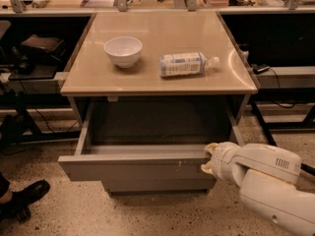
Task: Open top drawer
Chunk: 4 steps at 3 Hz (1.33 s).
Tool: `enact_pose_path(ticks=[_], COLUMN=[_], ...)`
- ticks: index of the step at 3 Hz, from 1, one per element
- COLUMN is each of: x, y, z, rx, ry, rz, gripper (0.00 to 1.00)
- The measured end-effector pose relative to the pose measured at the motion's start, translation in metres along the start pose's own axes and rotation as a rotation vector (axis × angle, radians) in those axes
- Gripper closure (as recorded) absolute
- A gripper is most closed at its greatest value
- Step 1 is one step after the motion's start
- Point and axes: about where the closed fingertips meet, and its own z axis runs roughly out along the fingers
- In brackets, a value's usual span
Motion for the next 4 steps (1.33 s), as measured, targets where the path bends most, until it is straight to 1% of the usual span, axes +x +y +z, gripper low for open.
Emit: enact_pose_path(ticks=[1,4], x=[-0.002,0.003], y=[0.006,0.011], z=[-0.008,-0.019], rx=[0.007,0.015], ry=[-0.013,-0.012], rz=[-0.008,0.001], gripper=[1.0,1.0])
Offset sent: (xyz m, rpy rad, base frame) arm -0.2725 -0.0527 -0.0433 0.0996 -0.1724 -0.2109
